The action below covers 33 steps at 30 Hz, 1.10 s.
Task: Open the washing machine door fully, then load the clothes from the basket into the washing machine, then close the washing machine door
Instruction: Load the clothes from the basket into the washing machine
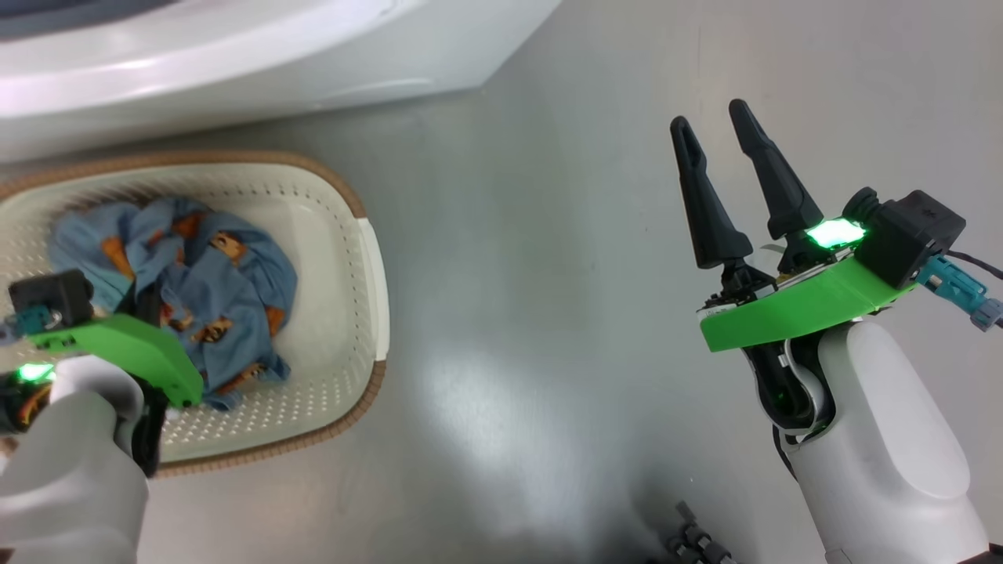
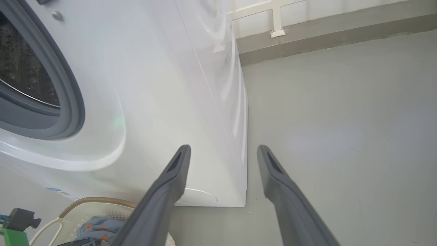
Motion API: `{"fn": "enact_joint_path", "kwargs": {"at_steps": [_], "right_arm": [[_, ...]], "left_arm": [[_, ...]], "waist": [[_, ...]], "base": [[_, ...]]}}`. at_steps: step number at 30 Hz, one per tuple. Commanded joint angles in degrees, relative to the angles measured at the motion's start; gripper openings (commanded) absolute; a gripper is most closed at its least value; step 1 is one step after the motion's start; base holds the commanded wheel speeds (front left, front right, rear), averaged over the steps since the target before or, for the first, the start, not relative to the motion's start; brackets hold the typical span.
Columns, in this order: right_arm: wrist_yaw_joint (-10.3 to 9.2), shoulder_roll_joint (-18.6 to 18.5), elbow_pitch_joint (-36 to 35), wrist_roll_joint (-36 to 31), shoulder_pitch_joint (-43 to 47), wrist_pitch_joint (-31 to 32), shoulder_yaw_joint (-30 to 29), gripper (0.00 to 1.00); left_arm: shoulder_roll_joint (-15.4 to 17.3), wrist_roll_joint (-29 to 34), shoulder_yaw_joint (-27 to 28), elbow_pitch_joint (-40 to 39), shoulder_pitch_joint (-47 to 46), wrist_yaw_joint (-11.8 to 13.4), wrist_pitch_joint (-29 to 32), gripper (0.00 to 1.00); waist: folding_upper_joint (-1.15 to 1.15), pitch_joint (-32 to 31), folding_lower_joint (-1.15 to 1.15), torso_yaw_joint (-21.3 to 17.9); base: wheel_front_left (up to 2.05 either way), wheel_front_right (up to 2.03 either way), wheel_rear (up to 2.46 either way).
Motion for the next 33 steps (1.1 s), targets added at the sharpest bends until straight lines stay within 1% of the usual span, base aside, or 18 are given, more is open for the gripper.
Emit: {"fn": "enact_joint_path", "kwargs": {"at_steps": [1, 11, 15, 22, 33], "right_arm": [[0.09, 0.0, -1.0, 0.3, 2.3, -0.7, 1.0, 1.0], [0.09, -0.6, 0.2, 0.5, 4.3, -0.7, 0.7, 1.0], [0.09, -0.9, 0.6, 0.7, 4.9, -0.7, 0.6, 1.0], [0.09, -1.4, 1.7, 1.1, 6.5, -0.7, 0.6, 1.0], [0.09, -2.0, 3.5, 1.5, 9.7, -0.7, 1.3, 1.0]], "left_arm": [[2.0, -0.6, 0.9, -0.7, 2.1, -0.2, -0.7, 0.0], [2.8, -5.0, -2.4, -8.2, 8.1, -0.2, -2.4, 0.0], [3.5, -5.6, -2.4, -11.7, 10.5, -0.2, -2.5, 0.0], [4.1, -4.2, 1.1, -19.6, 16.3, -0.2, -2.5, 0.0], [1.7, 0.7, 8.1, -31.8, 27.0, 0.3, -2.5, 0.0]], "waist": [[0.0, -2.1, 0.0, 0.5], [0.0, -8.3, 0.0, 2.2], [0.0, -10.5, 0.0, 3.0], [0.0, -15.2, 0.0, 4.3], [0.0, -22.8, 0.0, 5.7]], "base": [[0.0, 0.0, 0.0], [0.0, 0.0, 0.0], [0.0, 0.0, 0.0], [0.0, 0.0, 0.0], [0.0, 0.0, 0.0]]}}
